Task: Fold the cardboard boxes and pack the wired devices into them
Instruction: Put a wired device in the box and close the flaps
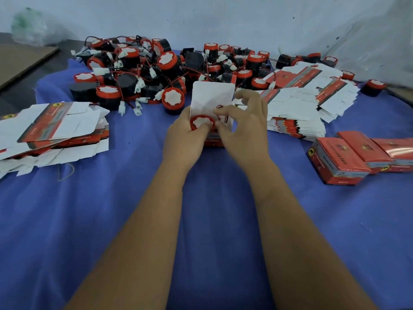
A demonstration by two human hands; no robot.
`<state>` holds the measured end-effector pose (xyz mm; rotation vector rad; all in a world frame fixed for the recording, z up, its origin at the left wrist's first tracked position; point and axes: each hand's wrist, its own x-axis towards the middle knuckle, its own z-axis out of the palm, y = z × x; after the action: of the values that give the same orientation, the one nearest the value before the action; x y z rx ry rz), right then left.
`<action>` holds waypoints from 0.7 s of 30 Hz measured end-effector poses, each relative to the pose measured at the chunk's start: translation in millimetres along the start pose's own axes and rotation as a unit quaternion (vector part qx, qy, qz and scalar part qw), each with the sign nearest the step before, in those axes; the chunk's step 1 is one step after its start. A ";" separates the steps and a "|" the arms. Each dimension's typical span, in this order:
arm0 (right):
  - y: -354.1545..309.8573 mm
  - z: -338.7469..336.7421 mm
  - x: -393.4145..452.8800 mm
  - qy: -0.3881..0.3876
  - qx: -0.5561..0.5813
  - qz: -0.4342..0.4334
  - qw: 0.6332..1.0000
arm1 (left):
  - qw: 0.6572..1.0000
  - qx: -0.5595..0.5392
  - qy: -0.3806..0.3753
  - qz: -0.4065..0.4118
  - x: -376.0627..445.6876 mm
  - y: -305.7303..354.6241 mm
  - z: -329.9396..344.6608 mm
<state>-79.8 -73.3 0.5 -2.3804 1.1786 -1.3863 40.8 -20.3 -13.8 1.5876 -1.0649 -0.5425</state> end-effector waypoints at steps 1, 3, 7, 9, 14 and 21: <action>0.0 1.1 -0.6 -0.004 0.011 0.008 1.000 | 1.000 0.002 -0.001 0.000 -0.1 -0.6 0.7; -1.0 2.9 -0.8 -0.008 0.030 0.023 0.999 | 1.000 0.003 -0.001 0.003 0.5 -1.9 0.8; -0.2 2.7 -4.5 -0.021 0.048 0.039 0.998 | 1.000 -0.005 -0.006 -0.007 0.7 -0.4 0.0; 1.2 2.7 -6.3 -0.022 0.019 0.017 0.999 | 0.999 -0.026 0.003 -0.030 1.1 2.0 0.7; 0.6 4.0 -7.3 -0.041 0.015 -0.020 0.999 | 0.999 -0.023 0.010 -0.026 4.3 2.4 4.3; 1.7 4.5 -7.1 -0.047 0.045 -0.015 0.998 | 0.999 -0.007 0.025 -0.022 4.8 4.3 7.9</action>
<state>-79.1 -70.7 -7.7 -2.3811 1.0380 -1.2911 35.3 -28.6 -11.2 1.6070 -0.9892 -0.5363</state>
